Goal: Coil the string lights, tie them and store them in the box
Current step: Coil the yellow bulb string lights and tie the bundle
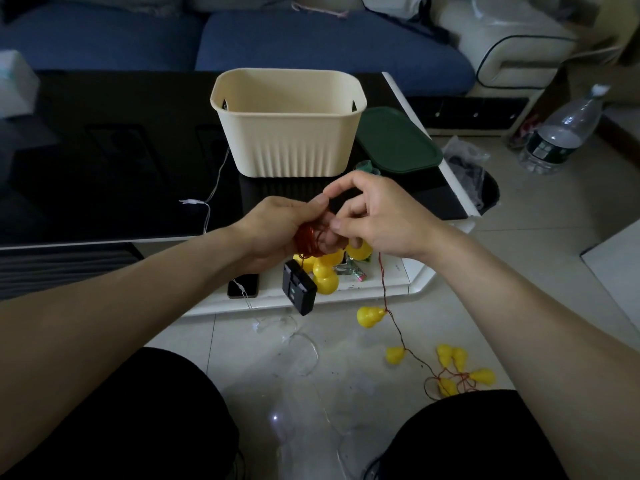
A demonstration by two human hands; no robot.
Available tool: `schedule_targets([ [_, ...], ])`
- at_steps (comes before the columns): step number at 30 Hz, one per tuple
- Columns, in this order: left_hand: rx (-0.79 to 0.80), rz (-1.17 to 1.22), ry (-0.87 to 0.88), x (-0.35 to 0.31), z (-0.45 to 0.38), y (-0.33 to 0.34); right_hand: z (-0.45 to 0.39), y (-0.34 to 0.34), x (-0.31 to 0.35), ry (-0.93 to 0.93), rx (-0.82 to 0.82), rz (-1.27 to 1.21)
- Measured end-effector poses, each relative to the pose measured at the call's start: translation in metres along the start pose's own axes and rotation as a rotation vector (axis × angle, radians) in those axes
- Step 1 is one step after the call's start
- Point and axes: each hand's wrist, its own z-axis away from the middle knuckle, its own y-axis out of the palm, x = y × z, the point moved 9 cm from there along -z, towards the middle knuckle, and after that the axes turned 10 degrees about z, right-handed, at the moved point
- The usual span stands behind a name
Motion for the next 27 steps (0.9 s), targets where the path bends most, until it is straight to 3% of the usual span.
schedule_targets([
  [4, -0.057, 0.043, -0.035, 0.002, -0.003, -0.003, 0.003, -0.002, 0.01, -0.02, -0.009, -0.115],
  [7, 0.015, -0.058, -0.057, 0.003, 0.0, 0.003, 0.004, -0.003, 0.018, -0.07, -0.034, -0.077],
  [11, 0.11, -0.158, -0.065, 0.004, 0.001, 0.012, 0.0, -0.011, 0.015, -0.103, -0.174, 0.007],
  [20, 0.097, -0.192, -0.122, 0.003, 0.0, 0.005, 0.001, -0.032, 0.014, -0.136, -0.427, 0.069],
  [27, 0.079, 0.127, -0.091, -0.002, 0.001, 0.0, -0.008, -0.009, -0.008, -0.044, -0.107, 0.119],
])
